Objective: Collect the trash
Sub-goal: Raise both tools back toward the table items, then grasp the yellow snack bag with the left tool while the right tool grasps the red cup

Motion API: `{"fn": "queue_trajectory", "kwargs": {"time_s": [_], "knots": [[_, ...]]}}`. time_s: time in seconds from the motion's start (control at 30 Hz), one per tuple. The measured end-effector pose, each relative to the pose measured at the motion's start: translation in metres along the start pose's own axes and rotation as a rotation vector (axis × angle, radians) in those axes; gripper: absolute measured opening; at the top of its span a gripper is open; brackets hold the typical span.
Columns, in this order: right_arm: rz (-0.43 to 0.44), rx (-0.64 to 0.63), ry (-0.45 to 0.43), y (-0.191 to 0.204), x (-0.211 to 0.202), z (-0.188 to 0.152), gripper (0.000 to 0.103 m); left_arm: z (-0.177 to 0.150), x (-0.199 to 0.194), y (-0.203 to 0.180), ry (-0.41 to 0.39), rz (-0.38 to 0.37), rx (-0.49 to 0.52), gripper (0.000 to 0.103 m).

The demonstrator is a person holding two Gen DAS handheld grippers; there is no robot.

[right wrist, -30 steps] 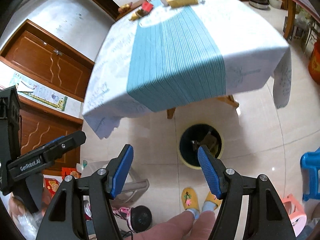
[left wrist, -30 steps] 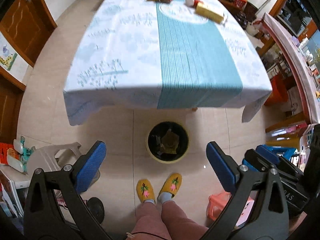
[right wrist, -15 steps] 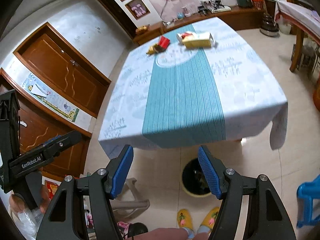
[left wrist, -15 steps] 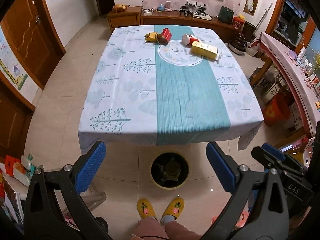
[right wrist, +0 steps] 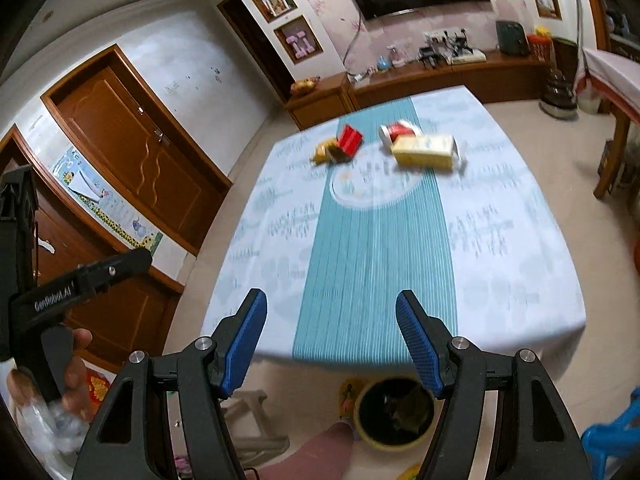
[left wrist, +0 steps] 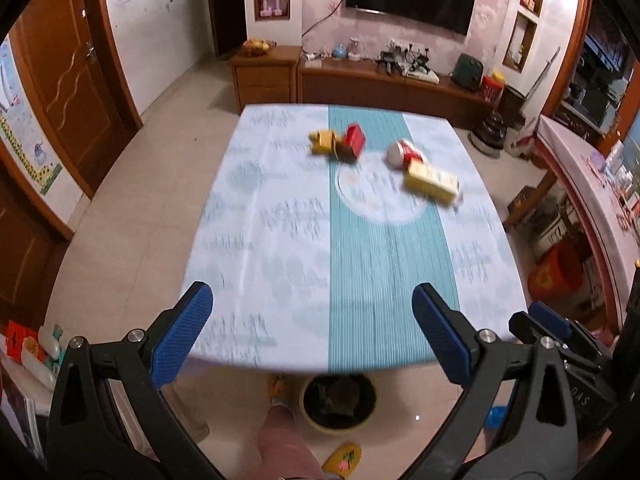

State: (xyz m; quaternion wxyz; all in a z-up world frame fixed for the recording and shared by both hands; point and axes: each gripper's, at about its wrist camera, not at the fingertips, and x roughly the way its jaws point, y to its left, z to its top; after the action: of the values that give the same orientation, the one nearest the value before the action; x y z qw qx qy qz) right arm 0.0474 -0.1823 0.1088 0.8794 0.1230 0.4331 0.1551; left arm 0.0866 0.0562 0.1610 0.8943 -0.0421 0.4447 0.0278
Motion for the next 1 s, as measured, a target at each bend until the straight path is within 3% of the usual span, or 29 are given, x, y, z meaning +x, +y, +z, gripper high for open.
{"fn": "queue_trajectory", "kwargs": {"time_s": [0.27, 0.5, 0.6, 0.73, 0.87, 1.0], "knots": [[-0.068, -0.029, -0.044, 0.021, 0.075, 0.112, 0.068, 0.131, 0.093, 0.033, 0.02, -0.134, 0.056, 0.099], [-0.089, 0.02, 0.012, 0.031, 0.199, 0.228, 0.068, 0.232, 0.198, 0.049, 0.005, -0.169, 0.165, 0.099], [-0.095, 0.034, 0.045, 0.03, 0.265, 0.266, 0.065, 0.261, 0.254, 0.054, 0.046, -0.178, 0.167, 0.097], [-0.114, 0.079, 0.118, 0.019, 0.354, 0.301, 0.056, 0.289, 0.342, 0.064, 0.168, -0.233, 0.103, 0.079], [-0.13, 0.146, 0.168, -0.001, 0.423, 0.313, 0.055, 0.299, 0.417, 0.069, 0.252, -0.241, 0.032, 0.079], [-0.131, 0.243, 0.217, -0.027, 0.481, 0.317, 0.055, 0.295, 0.463, 0.068, 0.314, -0.248, 0.017, 0.079]]}}
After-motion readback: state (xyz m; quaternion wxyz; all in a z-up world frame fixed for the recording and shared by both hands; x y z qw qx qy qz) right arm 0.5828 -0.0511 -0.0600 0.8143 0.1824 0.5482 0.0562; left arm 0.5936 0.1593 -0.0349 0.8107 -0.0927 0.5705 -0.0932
